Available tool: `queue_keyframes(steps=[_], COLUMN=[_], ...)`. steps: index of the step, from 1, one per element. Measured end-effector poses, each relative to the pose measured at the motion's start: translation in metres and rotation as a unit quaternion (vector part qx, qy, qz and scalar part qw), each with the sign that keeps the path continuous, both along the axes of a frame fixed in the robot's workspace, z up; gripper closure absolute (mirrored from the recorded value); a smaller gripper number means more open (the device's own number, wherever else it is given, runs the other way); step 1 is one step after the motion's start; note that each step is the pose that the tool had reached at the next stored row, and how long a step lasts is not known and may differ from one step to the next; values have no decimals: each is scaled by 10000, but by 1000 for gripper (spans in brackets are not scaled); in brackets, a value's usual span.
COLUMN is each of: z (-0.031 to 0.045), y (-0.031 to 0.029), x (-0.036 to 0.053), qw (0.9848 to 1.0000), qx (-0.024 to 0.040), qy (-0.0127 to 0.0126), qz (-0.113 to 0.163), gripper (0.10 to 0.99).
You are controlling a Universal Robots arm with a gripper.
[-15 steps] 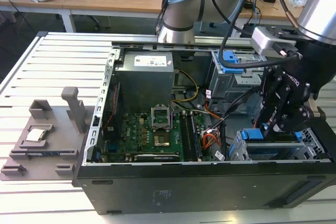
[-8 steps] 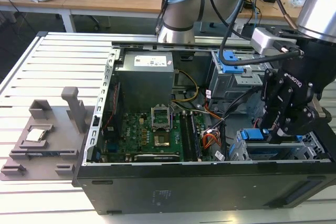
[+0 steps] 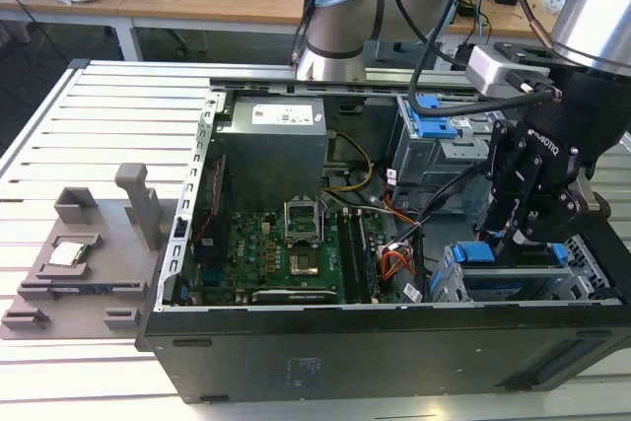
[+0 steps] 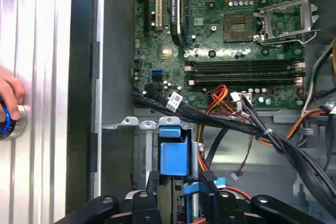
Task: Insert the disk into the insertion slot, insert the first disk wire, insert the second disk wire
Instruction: 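Insert the second disk wire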
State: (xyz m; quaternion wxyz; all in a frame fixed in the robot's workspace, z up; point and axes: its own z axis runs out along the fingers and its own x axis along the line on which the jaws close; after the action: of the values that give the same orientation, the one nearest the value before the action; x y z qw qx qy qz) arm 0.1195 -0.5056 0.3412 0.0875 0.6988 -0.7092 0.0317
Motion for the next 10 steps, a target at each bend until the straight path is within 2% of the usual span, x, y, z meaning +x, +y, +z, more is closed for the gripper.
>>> queue_keyframes(steps=[3, 10], z=[-23, -109], y=[16, 55], x=[-5, -6], qw=[10000, 9999], qx=[98, 109], qy=[0, 2], qz=[-6, -8], gripper=[655, 655])
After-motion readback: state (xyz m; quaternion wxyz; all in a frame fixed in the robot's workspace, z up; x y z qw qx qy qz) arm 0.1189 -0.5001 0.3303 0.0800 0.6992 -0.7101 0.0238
